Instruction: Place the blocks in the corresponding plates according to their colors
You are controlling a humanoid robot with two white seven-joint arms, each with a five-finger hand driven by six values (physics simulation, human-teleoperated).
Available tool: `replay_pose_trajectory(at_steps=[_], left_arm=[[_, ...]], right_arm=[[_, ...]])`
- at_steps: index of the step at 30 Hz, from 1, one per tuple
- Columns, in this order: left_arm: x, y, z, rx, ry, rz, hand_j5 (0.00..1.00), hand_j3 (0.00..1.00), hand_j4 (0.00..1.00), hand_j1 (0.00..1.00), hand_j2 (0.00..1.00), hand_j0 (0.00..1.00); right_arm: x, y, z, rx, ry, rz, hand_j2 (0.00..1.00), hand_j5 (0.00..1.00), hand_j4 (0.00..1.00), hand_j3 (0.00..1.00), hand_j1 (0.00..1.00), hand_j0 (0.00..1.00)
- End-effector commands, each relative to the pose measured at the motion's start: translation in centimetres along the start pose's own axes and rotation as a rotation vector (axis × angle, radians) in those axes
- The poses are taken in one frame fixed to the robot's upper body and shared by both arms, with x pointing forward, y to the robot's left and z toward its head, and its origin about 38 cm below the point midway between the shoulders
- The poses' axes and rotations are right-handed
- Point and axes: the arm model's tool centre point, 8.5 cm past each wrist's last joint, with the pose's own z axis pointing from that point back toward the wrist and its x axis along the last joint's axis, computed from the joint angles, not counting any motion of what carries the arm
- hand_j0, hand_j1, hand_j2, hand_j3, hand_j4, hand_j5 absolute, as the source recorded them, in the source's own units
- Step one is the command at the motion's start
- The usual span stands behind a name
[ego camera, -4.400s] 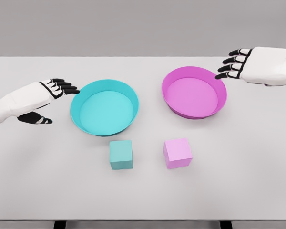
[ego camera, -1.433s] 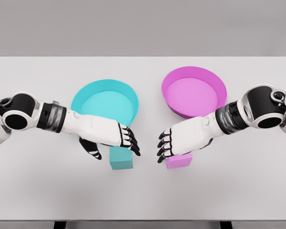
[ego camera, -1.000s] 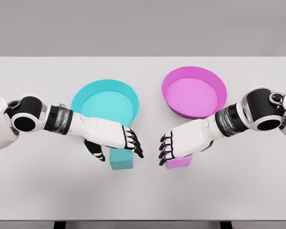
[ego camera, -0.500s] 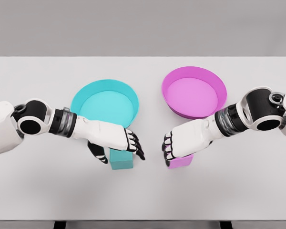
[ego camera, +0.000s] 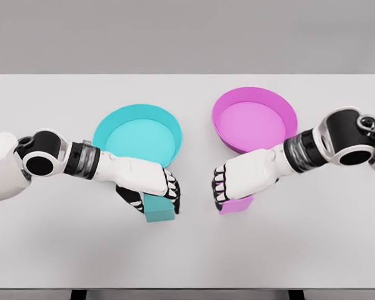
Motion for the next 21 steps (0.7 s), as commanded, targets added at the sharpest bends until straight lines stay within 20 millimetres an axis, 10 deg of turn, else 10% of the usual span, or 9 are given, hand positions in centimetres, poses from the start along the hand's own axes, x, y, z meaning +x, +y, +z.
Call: replay_pose_trajectory(at_steps=[1,21], left_arm=[[0.0,-0.2,0.0,-0.02,0.005,-0.024,0.61,0.61,0.61,0.61,0.61,0.61],[2.1,3.8,3.5,0.089,0.003,-0.105,0.6,0.6,0.6,0.6,0.6,0.6]], right_arm=[[-0.6,-0.7,0.8,-0.028,0.023,-0.008,0.6,0.6,0.6,0.6,0.6,0.6],[-8.4,-1.8,9.2,-0.202,0.298,-0.158,0.56,0.56,0.56,0.56,0.56,0.56]])
